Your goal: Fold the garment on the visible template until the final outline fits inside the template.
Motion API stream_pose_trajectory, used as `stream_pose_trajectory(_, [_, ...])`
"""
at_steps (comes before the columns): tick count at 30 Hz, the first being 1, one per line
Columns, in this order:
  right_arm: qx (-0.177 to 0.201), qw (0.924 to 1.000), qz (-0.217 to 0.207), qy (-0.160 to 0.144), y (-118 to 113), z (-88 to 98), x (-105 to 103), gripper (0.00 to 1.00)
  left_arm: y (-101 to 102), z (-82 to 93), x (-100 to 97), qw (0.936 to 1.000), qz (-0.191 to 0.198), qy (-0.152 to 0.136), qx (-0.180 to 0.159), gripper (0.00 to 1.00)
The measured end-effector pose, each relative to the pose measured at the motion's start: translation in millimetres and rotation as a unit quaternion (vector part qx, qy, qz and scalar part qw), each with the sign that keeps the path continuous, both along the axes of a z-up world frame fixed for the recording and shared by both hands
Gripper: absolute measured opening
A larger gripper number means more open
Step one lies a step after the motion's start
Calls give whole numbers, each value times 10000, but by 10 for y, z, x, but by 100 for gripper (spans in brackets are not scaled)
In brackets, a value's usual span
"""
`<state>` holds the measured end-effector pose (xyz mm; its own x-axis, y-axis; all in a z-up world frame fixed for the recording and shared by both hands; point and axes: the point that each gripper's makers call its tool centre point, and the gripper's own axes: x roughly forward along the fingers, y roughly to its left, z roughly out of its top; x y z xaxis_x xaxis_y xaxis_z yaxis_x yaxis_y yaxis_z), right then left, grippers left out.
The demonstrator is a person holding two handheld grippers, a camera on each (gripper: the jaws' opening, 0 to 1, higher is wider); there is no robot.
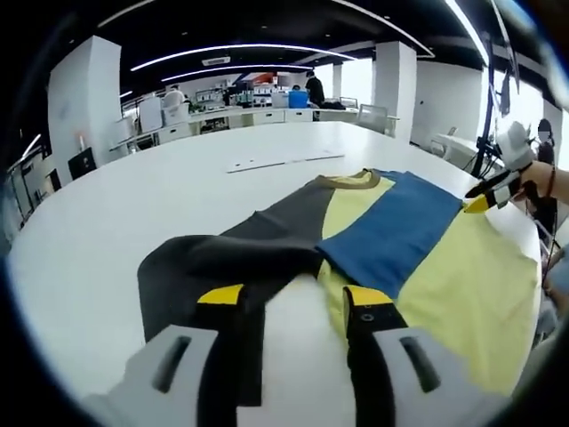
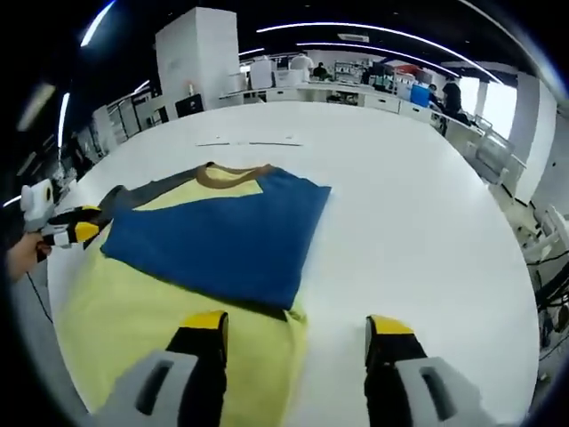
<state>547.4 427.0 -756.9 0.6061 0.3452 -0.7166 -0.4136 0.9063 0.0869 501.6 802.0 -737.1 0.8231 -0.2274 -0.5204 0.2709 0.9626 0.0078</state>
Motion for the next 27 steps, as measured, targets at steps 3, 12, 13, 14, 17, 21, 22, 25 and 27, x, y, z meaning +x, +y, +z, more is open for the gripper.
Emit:
stream_pose_trajectory(3, [89,9999,15,-117,2,98,-23,80,182,64,-60,9996,205,-92,163,55])
stream_pose_trajectory(12, [333,9985,286,-336,96,425,-229,92,755,78,-225,9959,859,-105,275,56])
stream_pose_trajectory(13, [350,9981,342,-369,120,474,-267,93,796,72,-242,9951,969,-75,201,55])
stream_pose_trajectory(14, [364,9979,371,-392,131,506,-287,93,825,73,-254,9950,993,-75,106,54])
stream_pose_trajectory(17, [399,9968,501,-485,174,636,-372,95,920,58,-283,9938,1102,-74,120,51])
stream_pose_trajectory(21, [392,9960,612,-527,192,757,-458,94,1014,-36,-330,9932,1135,87,225,44])
stream_pose_trajectory(22, [397,9958,630,-530,191,792,-483,93,1043,-96,-374,9926,1124,262,368,42])
stream_pose_trajectory(25, [377,9955,633,-595,169,873,-521,92,1048,-197,-390,9925,1066,405,438,29])
stream_pose_trajectory(27, [391,9950,643,-655,170,944,-554,92,1088,-241,-390,9913,1152,457,435,24])
